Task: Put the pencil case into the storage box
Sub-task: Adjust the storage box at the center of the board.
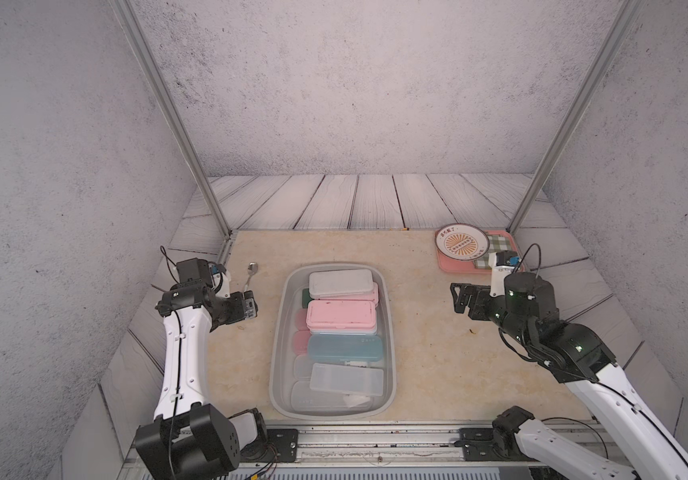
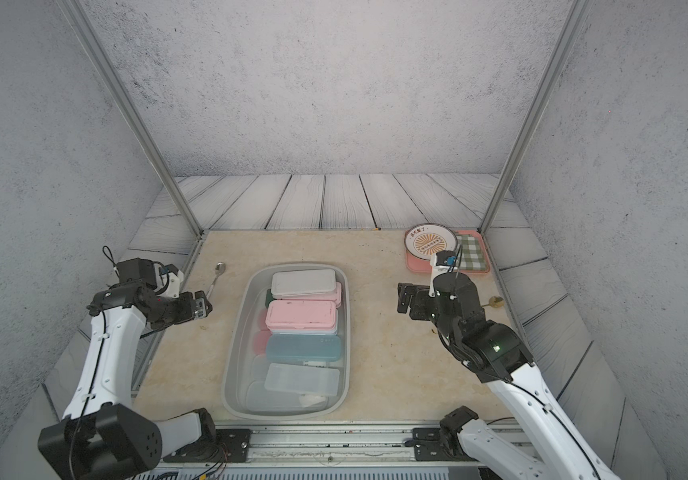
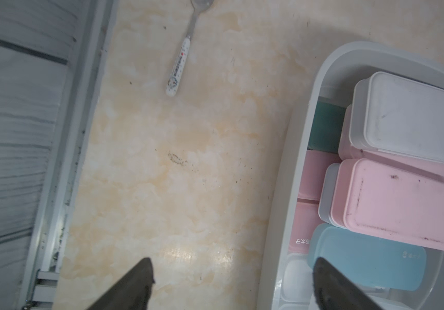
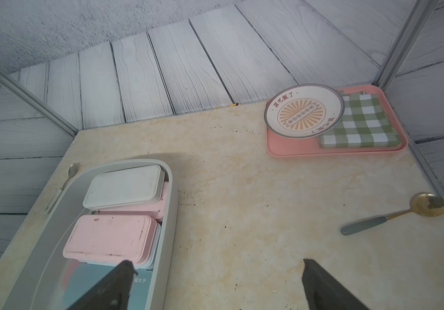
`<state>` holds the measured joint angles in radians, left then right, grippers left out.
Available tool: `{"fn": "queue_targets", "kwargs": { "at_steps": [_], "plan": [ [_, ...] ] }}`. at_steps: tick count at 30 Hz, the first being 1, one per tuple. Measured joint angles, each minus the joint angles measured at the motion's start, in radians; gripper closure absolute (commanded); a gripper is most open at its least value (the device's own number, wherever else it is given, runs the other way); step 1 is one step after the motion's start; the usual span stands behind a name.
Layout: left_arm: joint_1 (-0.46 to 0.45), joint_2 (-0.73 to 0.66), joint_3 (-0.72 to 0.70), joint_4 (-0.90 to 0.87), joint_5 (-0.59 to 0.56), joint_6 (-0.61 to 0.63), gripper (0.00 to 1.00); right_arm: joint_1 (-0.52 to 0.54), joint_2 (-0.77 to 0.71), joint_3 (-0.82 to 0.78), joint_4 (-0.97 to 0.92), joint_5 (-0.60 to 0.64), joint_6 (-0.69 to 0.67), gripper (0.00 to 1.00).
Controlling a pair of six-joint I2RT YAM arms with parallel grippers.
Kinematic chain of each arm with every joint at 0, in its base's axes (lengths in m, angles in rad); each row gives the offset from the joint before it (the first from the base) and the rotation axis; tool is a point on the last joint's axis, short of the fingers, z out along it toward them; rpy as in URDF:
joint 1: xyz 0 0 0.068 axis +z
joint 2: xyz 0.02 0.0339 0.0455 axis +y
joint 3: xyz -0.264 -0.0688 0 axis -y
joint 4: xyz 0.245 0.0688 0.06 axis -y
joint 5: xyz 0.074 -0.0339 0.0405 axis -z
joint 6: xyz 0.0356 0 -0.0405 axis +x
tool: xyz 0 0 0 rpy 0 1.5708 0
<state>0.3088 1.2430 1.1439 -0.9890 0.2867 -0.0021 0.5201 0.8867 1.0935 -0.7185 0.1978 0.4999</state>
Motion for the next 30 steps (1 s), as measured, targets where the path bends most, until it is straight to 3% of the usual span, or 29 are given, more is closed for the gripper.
{"fn": "queue_targets", "kwargs": {
  "at_steps": [4,10,14,18,21,30],
  "plan": [
    [-0.047,0.069,-0.043,0.018,0.038,-0.049,0.37,0.000,0.050,-0.103,0.026,-0.079,0.097,0.01],
    [-0.145,0.208,-0.118,0.098,0.084,-0.124,0.48,0.000,0.049,-0.208,0.063,-0.126,0.230,0.01],
    [-0.186,0.216,-0.156,0.145,0.132,-0.154,0.57,0.000,0.018,-0.238,0.097,-0.129,0.286,0.01],
    [-0.200,0.225,-0.180,0.171,0.175,-0.172,0.82,0.000,-0.026,-0.271,0.117,-0.129,0.336,0.01],
    [-0.206,0.230,-0.182,0.181,0.190,-0.153,0.94,0.000,-0.035,-0.297,0.135,-0.134,0.369,0.01],
    [-0.283,0.240,-0.182,0.187,0.230,-0.226,0.96,0.000,-0.042,-0.349,0.151,-0.143,0.406,0.01]
  ]
}}
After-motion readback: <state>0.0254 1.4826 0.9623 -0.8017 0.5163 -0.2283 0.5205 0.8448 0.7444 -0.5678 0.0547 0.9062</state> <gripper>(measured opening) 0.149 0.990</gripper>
